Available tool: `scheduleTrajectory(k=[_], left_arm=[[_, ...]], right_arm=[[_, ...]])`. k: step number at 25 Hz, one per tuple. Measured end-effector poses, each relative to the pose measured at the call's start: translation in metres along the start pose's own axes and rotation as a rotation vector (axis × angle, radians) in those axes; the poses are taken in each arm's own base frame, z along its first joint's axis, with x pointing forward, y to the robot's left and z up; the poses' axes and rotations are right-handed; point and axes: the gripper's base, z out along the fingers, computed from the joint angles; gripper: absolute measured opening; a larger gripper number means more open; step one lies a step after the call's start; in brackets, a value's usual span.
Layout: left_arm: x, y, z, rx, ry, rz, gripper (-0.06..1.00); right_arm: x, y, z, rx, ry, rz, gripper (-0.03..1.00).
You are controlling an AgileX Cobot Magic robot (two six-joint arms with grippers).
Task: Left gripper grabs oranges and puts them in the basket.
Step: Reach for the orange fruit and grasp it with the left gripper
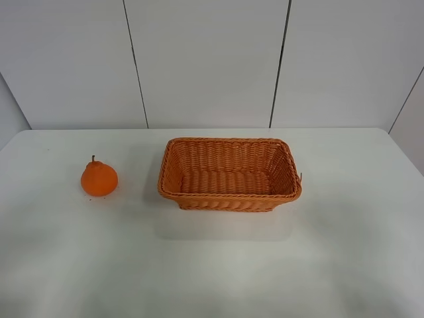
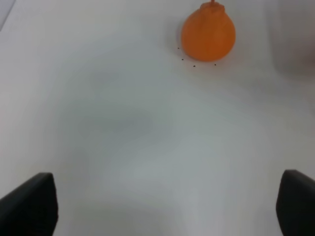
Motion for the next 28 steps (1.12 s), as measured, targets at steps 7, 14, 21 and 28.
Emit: scheduleTrajectory(k=[7,14,21,28], left_arm=[[-0.029,0.0,0.003,-0.002,-0.027,0.013,0.99],[-0.077,-0.01,0.076,0.023,0.152,0.083,0.99],[-0.103,-0.034,0.18,0.157,0.317,0.037,0.99],[-0.124,-0.048,0.268,0.201,0.428,0.069,0.99]], right_arm=[[0.0,0.0,0.0,0.0,0.0,0.0,0.69],[0.0,0.0,0.0,0.0,0.0,0.0,0.69],[0.0,0.0,0.0,0.0,0.0,0.0,0.69],[0.0,0.0,0.0,0.0,0.0,0.0,0.69]])
